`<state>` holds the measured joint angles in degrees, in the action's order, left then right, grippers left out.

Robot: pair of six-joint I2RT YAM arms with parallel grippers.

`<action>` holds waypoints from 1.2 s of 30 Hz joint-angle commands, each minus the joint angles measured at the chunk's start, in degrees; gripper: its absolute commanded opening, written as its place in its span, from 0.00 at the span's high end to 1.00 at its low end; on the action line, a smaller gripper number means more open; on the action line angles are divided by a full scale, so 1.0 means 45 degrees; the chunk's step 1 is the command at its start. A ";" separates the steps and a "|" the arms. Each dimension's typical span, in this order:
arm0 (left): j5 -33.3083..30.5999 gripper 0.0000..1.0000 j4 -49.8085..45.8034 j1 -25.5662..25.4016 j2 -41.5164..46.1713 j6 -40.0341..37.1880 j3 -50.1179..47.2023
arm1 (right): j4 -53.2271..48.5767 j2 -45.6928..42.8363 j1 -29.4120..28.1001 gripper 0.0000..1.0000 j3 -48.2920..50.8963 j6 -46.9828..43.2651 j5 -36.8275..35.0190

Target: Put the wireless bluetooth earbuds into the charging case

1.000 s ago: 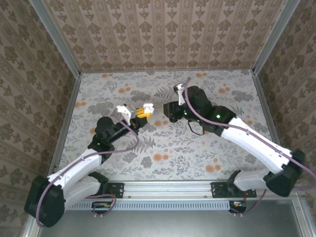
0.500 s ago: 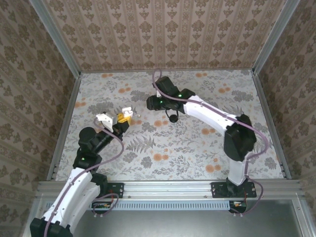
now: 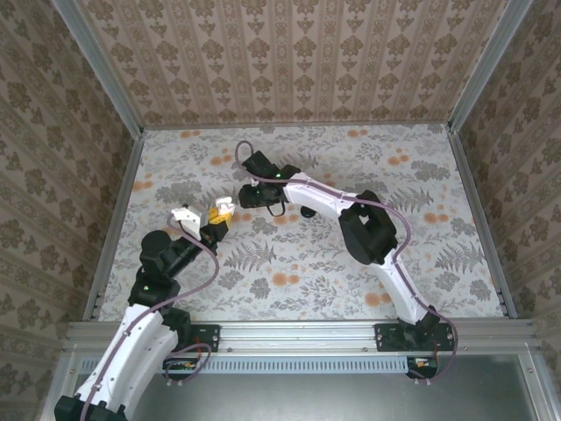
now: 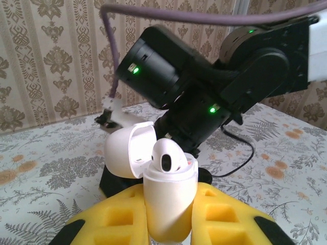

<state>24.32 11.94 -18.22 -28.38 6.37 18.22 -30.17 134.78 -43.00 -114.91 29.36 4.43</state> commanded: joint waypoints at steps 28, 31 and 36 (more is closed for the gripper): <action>-0.0088 0.93 0.0280 0.0121 -0.0184 0.0010 -0.0113 | -0.2230 0.3407 -0.0133 0.59 -0.4130 -0.2542 -0.1136; -0.0091 0.93 0.0236 0.0123 -0.0185 0.0035 -0.0102 | -0.2299 0.3416 -0.0133 0.62 -0.4123 -0.2650 -0.1159; -0.0052 0.93 0.0179 0.0122 -0.0178 0.0071 -0.0063 | -0.2474 0.3398 -0.0141 0.69 -0.4122 -0.2806 -0.1159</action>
<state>24.14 11.94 -18.22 -29.30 6.39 17.96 -38.17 148.38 -43.66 -131.96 17.89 0.14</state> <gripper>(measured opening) 0.168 0.319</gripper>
